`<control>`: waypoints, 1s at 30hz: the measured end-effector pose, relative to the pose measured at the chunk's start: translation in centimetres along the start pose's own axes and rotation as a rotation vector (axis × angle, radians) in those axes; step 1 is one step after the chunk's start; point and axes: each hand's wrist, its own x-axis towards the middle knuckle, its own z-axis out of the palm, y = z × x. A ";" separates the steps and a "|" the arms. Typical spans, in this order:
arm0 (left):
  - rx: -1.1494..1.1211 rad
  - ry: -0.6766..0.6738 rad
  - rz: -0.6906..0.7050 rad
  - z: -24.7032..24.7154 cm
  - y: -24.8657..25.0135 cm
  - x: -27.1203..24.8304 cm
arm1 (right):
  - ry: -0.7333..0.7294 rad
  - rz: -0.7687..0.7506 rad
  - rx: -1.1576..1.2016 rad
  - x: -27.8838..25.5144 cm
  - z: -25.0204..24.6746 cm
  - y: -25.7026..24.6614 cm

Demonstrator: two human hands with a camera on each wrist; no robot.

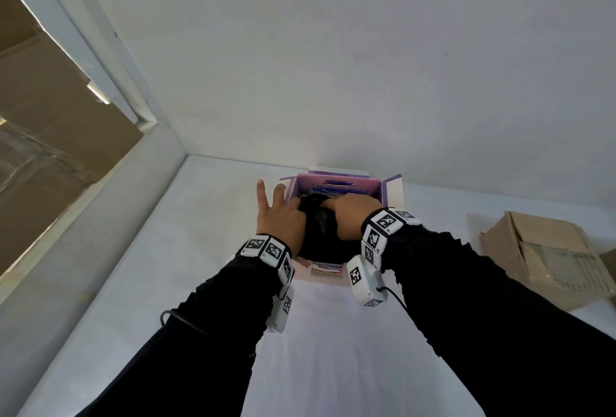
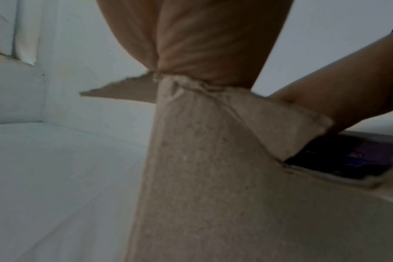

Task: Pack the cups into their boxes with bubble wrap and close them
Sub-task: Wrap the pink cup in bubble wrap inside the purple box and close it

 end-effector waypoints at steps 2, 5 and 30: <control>-0.029 0.032 0.011 -0.3 -0.2 -0.2 | 0.076 -0.009 0.025 -0.4 0.0 0.4; -0.045 0.144 0.118 -0.2 -0.6 -0.1 | 0.247 -0.077 0.107 -1.8 -0.2 1.4; -0.064 0.152 0.179 0.0 -0.8 0.8 | 0.190 0.045 -0.105 -3.5 0.8 2.7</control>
